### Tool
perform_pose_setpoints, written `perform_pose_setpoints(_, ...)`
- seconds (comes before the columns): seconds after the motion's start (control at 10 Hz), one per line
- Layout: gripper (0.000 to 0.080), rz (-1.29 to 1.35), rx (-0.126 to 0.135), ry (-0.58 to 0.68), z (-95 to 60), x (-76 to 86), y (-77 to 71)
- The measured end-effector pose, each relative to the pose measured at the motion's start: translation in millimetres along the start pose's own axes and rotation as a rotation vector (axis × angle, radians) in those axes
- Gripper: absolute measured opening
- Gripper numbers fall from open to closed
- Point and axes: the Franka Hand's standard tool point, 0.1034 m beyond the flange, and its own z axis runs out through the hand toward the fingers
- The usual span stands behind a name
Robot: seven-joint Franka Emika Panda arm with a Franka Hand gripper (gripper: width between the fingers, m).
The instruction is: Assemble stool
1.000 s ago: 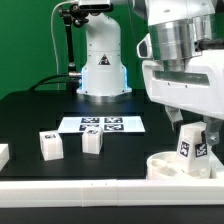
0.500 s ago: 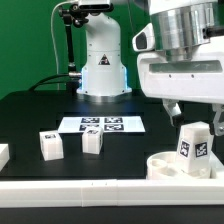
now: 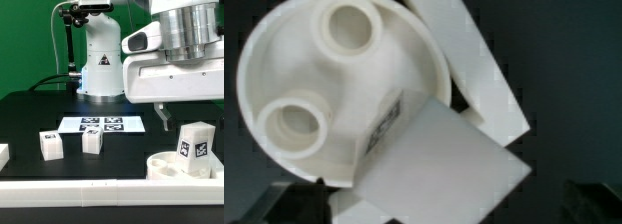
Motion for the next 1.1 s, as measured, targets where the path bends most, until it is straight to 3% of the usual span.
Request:
perform_pose_setpoints(0.3, 0.0649, -0.306, 0.003, 0.013, -3.3, 0.8, -0.6)
perform_pose_setpoints(0.9, 0.0649, -0.649, -0.002, 0.010, -1.4, 1.1, 2.1)
perform_pose_setpoints(1.1, 0.0649, -0.867, -0.035, 0.010, -3.8, 0.7, 0.9)
